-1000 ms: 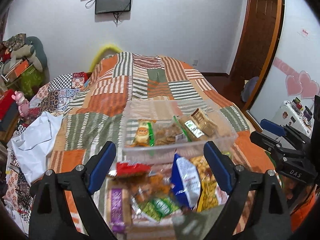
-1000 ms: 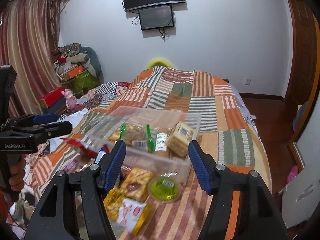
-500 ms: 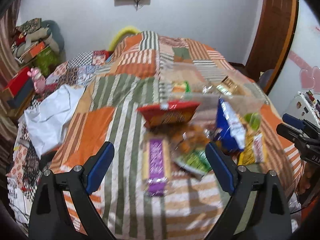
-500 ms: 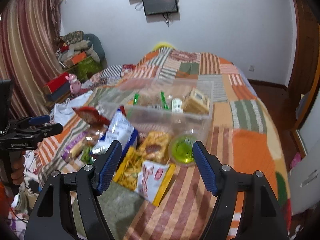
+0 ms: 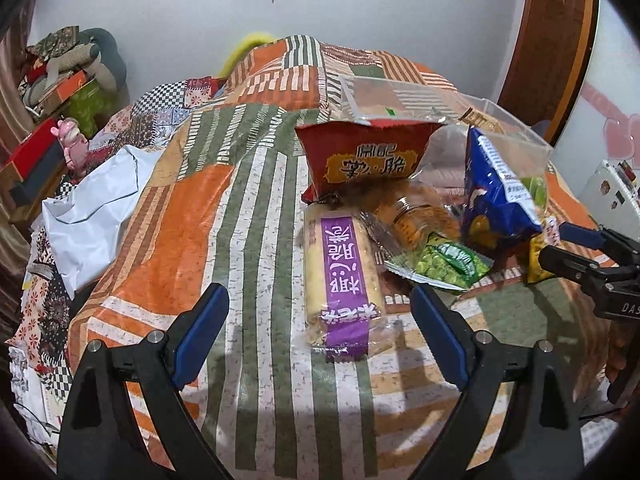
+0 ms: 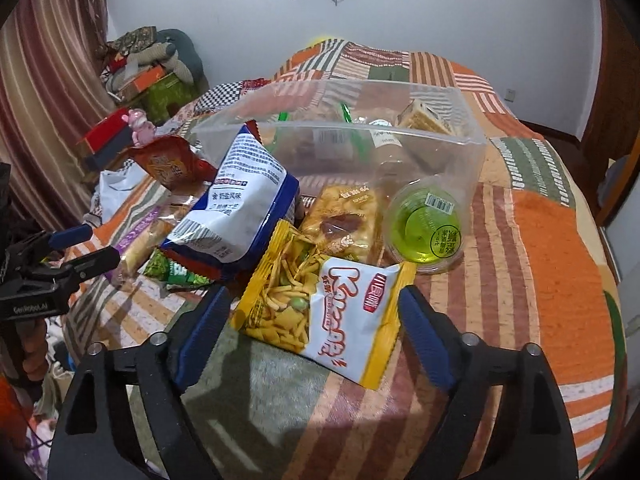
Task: Organize snacks
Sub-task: 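Grasp the yellow chip bag with the right tool while the left tool grasps the purple wafer roll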
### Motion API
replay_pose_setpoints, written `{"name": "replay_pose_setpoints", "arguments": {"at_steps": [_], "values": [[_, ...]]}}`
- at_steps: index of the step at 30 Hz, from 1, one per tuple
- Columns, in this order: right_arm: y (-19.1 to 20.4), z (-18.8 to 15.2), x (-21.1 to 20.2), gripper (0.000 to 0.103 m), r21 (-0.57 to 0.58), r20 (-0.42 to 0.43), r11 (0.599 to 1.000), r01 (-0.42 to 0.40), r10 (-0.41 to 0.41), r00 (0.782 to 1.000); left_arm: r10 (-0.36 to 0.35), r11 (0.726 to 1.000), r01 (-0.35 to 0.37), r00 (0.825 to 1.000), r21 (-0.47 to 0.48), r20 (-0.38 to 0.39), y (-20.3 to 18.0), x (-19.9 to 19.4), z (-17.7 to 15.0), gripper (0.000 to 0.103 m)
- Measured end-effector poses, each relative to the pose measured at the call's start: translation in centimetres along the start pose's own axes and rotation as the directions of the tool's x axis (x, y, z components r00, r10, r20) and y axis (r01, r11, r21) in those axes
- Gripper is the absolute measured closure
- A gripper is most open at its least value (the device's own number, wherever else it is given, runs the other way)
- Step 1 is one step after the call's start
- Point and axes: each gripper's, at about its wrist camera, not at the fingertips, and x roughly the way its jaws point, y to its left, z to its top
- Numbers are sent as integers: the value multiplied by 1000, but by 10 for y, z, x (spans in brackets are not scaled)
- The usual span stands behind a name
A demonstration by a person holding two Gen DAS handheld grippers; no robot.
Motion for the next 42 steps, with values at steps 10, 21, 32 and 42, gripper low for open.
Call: {"name": "replay_pose_setpoints", "arguments": {"at_steps": [10, 21, 32, 42], "values": [[-3, -1, 12, 11, 6, -28, 999, 34, -34, 999, -34, 999, 34, 999, -7, -19, -1, 31, 6, 41], [-11, -5, 7, 30, 31, -17, 999, 14, -13, 1000, -34, 999, 34, 999, -16, -9, -4, 47, 9, 58], [-15, -9, -4, 52, -12, 4, 1000, -2, 2, 1000, 0, 1000, 1, 998, -24, 56, 0, 5, 0, 58], [-19, -4, -26, 55, 0, 64, 1000, -2, 2, 998, -13, 999, 21, 986, -42, 167, 0, -47, 13, 58]]}}
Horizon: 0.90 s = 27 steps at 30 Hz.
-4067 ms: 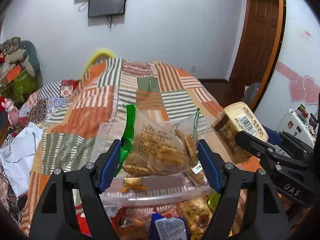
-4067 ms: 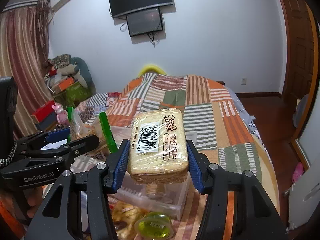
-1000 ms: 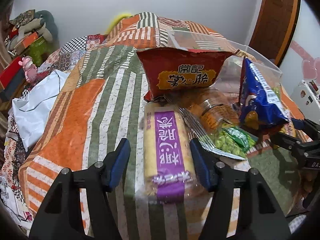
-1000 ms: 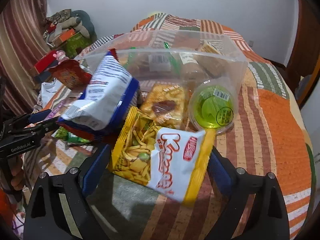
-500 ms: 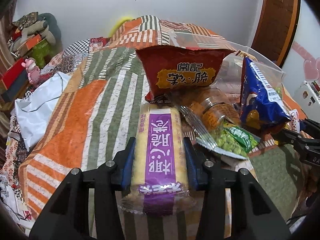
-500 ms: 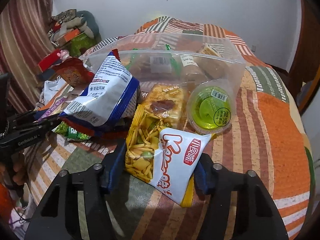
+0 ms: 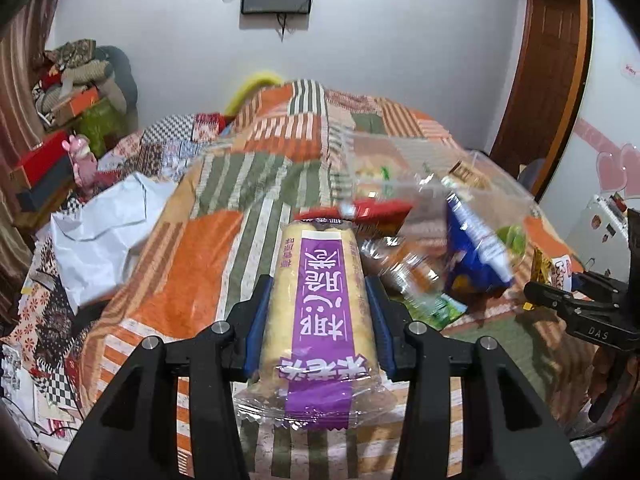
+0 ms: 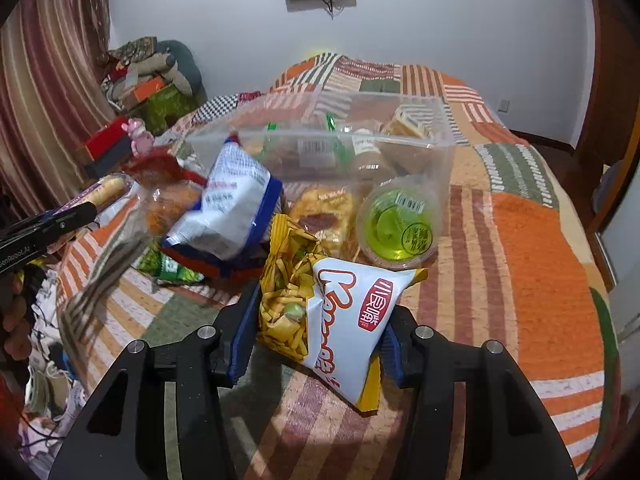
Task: Organize snacks
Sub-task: 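Grasp the yellow chip bag with the right tool while the left tool grasps the purple wafer roll, then carry the chip bag and wafer roll into the clear box and release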
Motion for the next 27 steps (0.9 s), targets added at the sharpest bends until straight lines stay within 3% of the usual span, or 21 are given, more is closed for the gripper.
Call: {"name": "replay_pose_setpoints", "arguments": {"at_steps": [11, 27], "values": [[-1, 28, -34, 55, -4, 129, 1000, 10, -9, 992, -48, 999, 47, 995, 13, 87, -18, -28, 31, 58], [-3, 78, -42, 55, -22, 271, 999, 27, -20, 962, -49, 998, 45, 991, 41, 123, -38, -6, 85, 58]]}}
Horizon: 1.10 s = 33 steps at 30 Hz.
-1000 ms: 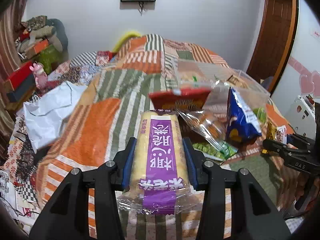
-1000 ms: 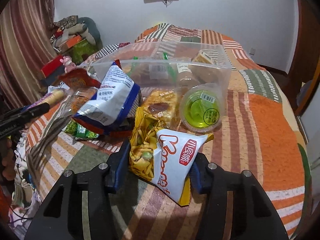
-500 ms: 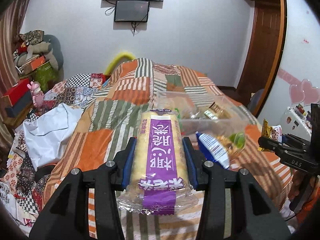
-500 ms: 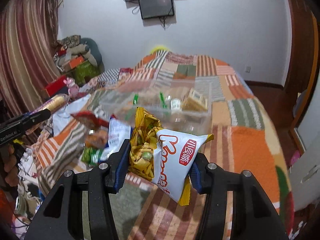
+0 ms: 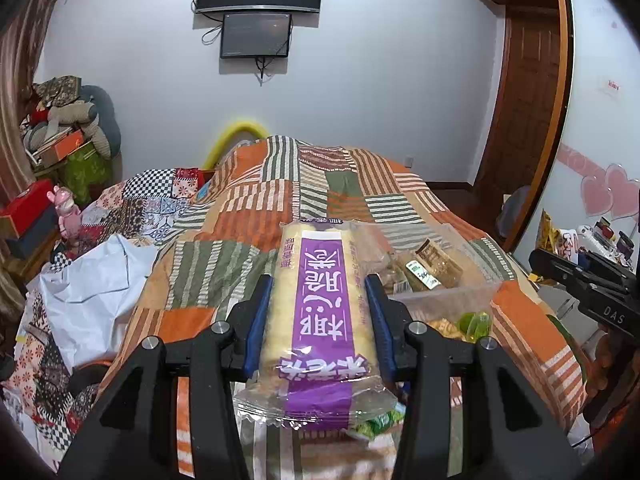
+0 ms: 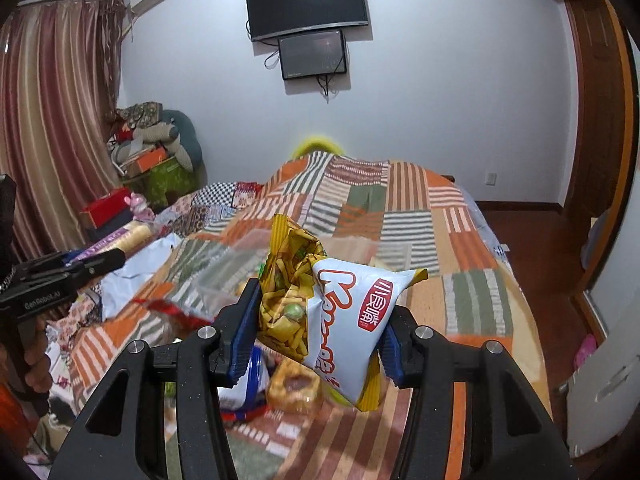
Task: Organize snacks
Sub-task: 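Carry the chip bag and wafer roll into the clear box and release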
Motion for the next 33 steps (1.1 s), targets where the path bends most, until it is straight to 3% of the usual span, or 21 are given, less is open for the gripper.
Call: {"name": "replay_pose_setpoints", "arguments": {"at_steps": [9, 18, 26, 30, 33], "values": [[-1, 14, 25, 55, 5, 5, 1000, -19, 19, 1000, -14, 1000, 14, 1000, 8, -19, -10, 36, 21, 58], [0, 22, 56, 54, -6, -23, 999, -36, 36, 999, -35, 999, 33, 996, -18, -88, -14, 86, 36, 58], [-5, 21, 84, 54, 1, -88, 998, -59, 59, 994, -43, 997, 32, 984, -67, -172, -15, 124, 46, 58], [-10, 17, 97, 54, 9, -134, 998, -66, 66, 989, 9, 998, -24, 977, -64, -214, -18, 143, 48, 58], [-13, 13, 105, 54, 17, -170, 997, -73, 75, 983, -7, 996, -16, 968, -86, -253, -18, 157, 46, 58]]}}
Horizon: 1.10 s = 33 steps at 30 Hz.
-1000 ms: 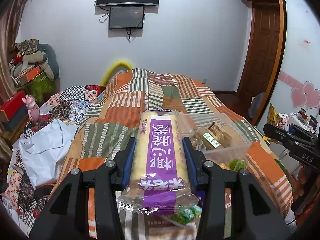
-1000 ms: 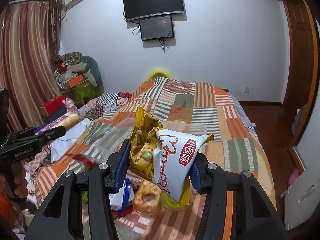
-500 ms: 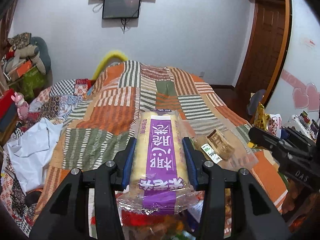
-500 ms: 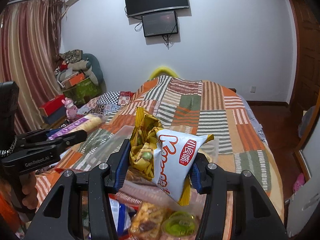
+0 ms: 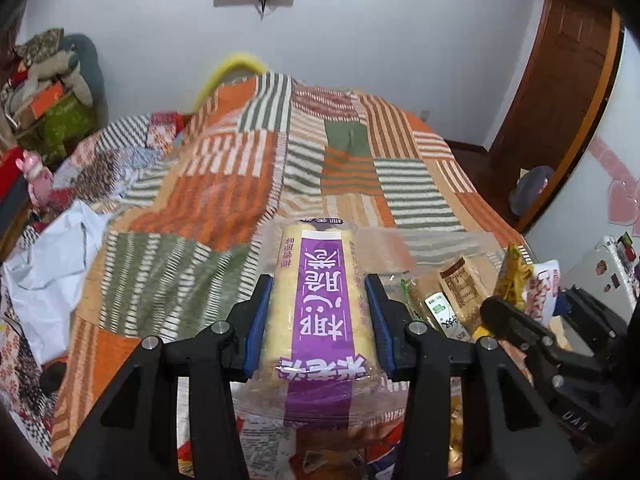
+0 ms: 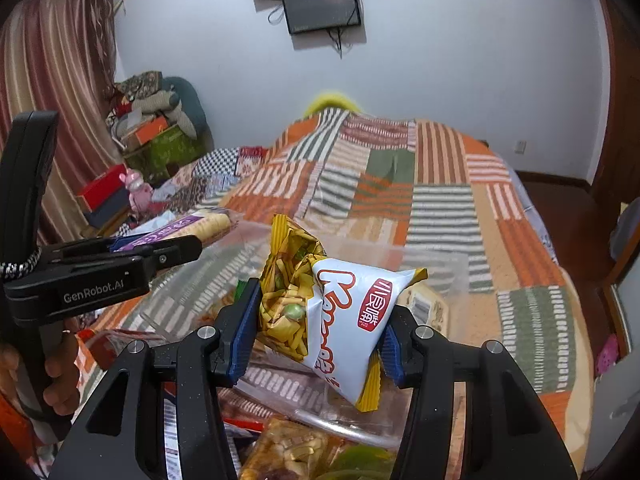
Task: Organize snacks
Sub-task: 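Carry the chip bag and wafer roll into the clear box and release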
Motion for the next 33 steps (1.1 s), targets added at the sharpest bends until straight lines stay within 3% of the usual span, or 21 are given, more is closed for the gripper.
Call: {"name": "replay_pose_setpoints", "arguments": {"at_steps": [13, 26, 33], "values": [[-4, -6, 25, 51, 0, -99, 1000, -19, 18, 995, -11, 998, 4, 995, -68, -98, 7, 35, -2, 58], [-5, -4, -5, 49, -15, -48, 1000, -21, 20, 999, 16, 999, -15, 1000, 38, -20, -4, -10, -8, 57], [-5, -6, -36, 46, -16, 6, 1000, -18, 18, 1000, 38, 998, -39, 999, 50, 27, 3, -40, -17, 49]]}}
